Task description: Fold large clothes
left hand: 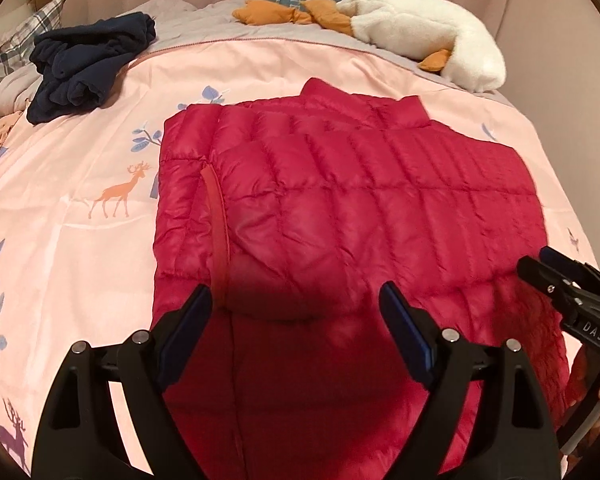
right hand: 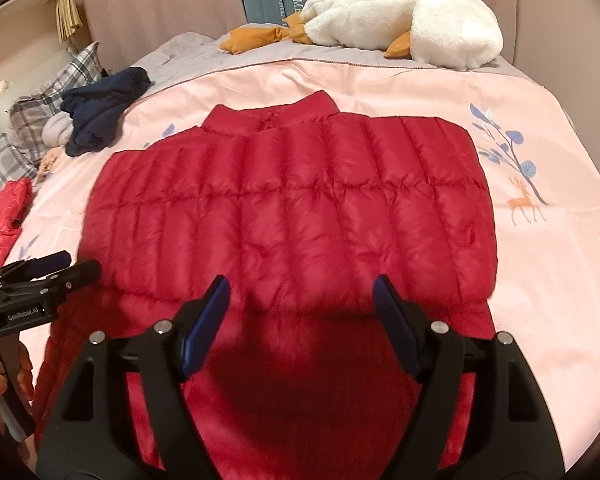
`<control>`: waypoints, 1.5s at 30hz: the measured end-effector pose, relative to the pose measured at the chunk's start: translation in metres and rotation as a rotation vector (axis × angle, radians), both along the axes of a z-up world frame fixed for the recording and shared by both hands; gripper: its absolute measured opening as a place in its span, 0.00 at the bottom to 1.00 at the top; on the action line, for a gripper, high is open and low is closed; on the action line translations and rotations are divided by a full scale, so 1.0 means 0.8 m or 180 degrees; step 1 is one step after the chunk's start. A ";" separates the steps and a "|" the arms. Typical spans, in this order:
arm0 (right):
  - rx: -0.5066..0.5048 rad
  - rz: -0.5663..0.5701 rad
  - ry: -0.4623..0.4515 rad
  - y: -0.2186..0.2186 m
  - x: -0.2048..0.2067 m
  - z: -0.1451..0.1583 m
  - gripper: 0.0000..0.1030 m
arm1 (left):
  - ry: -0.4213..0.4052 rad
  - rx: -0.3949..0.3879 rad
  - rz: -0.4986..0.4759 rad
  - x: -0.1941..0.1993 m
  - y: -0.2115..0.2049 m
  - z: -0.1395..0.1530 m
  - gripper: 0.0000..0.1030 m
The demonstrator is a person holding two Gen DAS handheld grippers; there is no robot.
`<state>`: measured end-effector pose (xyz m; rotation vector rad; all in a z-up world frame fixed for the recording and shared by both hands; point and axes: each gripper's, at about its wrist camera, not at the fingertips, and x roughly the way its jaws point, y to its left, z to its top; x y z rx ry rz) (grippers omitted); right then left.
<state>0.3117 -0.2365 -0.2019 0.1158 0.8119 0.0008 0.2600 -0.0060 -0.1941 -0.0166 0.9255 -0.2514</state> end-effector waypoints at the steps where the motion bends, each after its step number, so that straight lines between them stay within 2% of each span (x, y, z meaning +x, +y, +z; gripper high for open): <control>1: -0.0013 0.0007 0.0004 0.001 -0.007 0.001 0.74 | -0.0012 0.0013 -0.0004 -0.006 0.000 0.002 0.83; 8: 0.0050 0.0052 0.0047 0.004 -0.058 0.000 0.78 | -0.0067 0.0186 -0.0059 -0.057 0.006 0.004 0.83; 10: 0.0117 0.0043 0.0047 0.001 -0.074 -0.001 0.81 | -0.0022 0.0139 -0.0062 -0.072 0.015 0.003 0.84; 11: 0.0152 0.0040 0.0047 -0.001 -0.080 -0.001 0.83 | -0.0002 0.0108 -0.0058 -0.077 0.019 0.002 0.88; 20: 0.0658 -0.0175 0.0116 -0.053 -0.175 -0.007 0.94 | 0.0330 -0.0691 0.0080 -0.148 0.101 -0.006 0.96; 24: 0.0862 -0.0294 0.0074 -0.084 -0.217 -0.003 0.96 | 0.0534 -0.1219 0.0115 -0.173 0.138 -0.020 0.96; 32: 0.1380 -0.0626 0.0160 -0.147 -0.285 -0.024 0.98 | 0.0745 -0.1869 0.0163 -0.211 0.175 -0.045 0.96; 36: 0.1584 -0.0638 0.0141 -0.157 -0.303 -0.035 0.98 | 0.0799 -0.1883 0.0158 -0.223 0.172 -0.053 0.96; 41: 0.1651 -0.0582 0.0228 -0.154 -0.312 -0.048 0.98 | 0.0887 -0.1865 0.0075 -0.235 0.165 -0.064 0.96; 45: 0.1679 -0.0506 0.0316 -0.141 -0.314 -0.063 0.98 | 0.0948 -0.1964 0.0035 -0.241 0.166 -0.075 0.96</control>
